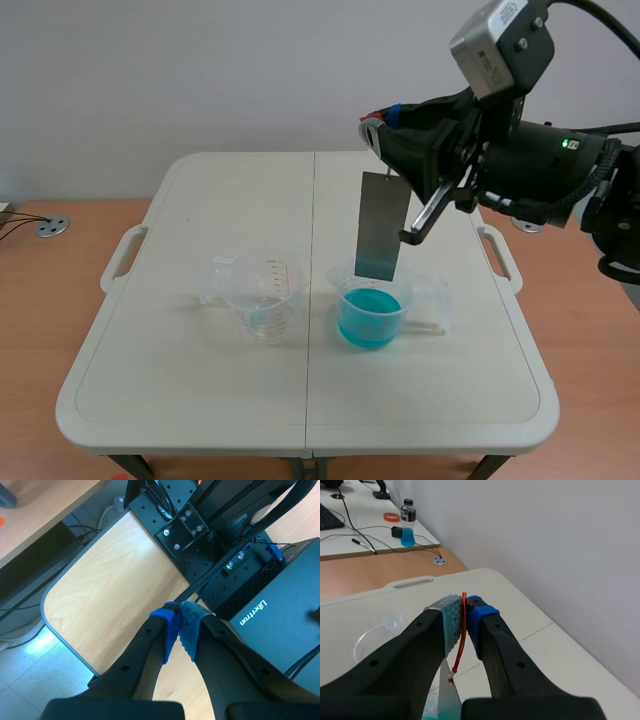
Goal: Hold the metal plate by the orange handle, dip it into the blue solution, take it out and point at it, then put the plate back in the beaker on the left.
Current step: 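Raise the plate and point at it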
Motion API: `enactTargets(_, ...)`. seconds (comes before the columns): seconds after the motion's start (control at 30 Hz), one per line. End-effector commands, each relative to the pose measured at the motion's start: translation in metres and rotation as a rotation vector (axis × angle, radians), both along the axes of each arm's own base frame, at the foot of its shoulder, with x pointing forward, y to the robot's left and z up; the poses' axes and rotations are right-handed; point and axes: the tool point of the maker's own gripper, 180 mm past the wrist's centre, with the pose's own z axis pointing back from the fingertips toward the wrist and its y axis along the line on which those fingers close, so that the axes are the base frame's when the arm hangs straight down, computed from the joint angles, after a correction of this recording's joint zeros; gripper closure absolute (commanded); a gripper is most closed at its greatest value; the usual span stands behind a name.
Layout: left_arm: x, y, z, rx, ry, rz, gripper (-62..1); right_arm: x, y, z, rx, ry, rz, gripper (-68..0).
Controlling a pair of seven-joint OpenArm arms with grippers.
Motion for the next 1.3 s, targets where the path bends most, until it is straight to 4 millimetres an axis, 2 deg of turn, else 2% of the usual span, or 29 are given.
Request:
enactTargets(0.0, -0.001, -0.005, 0.003, -0.023, -0.002, 0.006, -1.6, 0.002, -0.001, 0.021, 0.035, -0.048, 0.003, -1.3)
enactTargets(0.13, 0.005, -0.003, 0.003, -0.018, -0.017, 0.007, -1.6, -0.001, 0.003, 0.03, 0.04, -0.059, 0.012, -1.3)
enactTargets(0.23, 0.022, 0.01, 0.004, 0.009, -0.061, 0.004, -1.6, -0.003, 0.005, 0.037, 0.049, -0.064, 0.017, -1.3)
enactTargets(0.5, 0.108, 0.069, 0.037, 0.064, -0.282, 0.05, -1.7, -0.005, 0.006, 0.056, 0.068, -0.072, 0.012, -1.3)
enactTargets(0.8, 0.181, 0.108, 0.079, 0.107, -0.492, 0.119, -1.7, -0.009, 0.008, 0.068, 0.076, -0.068, 0.018, -1.3)
enactTargets(0.9, 0.2, 0.109, 0.089, 0.104, -0.55, 0.122, -1.6, -0.009, 0.009, 0.069, 0.083, -0.06, 0.019, -1.3)
enactTargets(1.03, 0.225, 0.097, 0.103, 0.038, -0.605, 0.094, -1.6, -0.009, 0.008, 0.068, 0.082, -0.051, 0.017, -1.3)
enactTargets(1.17, 0.254, 0.076, 0.118, -0.034, -0.671, 0.052, -1.6, -0.009, 0.008, 0.068, 0.082, -0.051, 0.017, -1.3)
enactTargets(1.27, 0.271, 0.053, 0.125, -0.098, -0.704, 0.0, -1.6, -0.009, 0.008, 0.068, 0.082, -0.052, 0.018, -1.3)
